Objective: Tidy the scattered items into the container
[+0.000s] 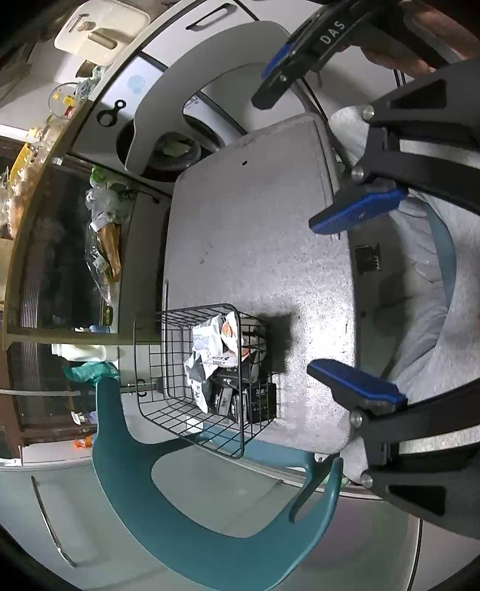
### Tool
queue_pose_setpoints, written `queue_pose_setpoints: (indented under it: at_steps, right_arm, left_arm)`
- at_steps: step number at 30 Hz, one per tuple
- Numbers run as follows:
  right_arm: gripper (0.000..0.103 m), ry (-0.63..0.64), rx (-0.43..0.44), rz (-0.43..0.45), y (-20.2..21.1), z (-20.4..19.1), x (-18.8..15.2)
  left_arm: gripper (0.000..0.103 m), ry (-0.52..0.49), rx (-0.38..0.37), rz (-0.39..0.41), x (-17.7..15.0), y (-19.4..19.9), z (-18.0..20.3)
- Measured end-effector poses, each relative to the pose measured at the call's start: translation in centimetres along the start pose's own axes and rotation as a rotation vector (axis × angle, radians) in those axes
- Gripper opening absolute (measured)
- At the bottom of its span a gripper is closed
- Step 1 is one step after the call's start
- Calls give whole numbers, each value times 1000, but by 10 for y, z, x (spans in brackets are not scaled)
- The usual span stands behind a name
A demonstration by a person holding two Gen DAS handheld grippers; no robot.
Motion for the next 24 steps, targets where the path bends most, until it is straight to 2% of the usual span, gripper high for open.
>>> queue_pose_setpoints:
  at_steps: [8,20,24]
  right_arm:
    - [82,-25,-1,-19,-10,5,-2]
    - [82,-25,7,-51,-20,0,-14]
    - [82,-20,11,-52,-21,-1,-15]
  left_arm:
    - [75,18,-7,-36,-6,-16,-4]
    - [75,24,-4,-30,-6,-16,-6]
    - [75,-8,48,-30,-6,-18,-7]
Point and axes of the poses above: each gripper's, at about its wrist camera, not at the fingertips, and y roughly against the way its jaws point, z to its right, x to its top, the point moved 7 cm from there along -y, roughly the way its jaws point, and after that the axes turned 9 degrees about z, right-handed, at the moved point
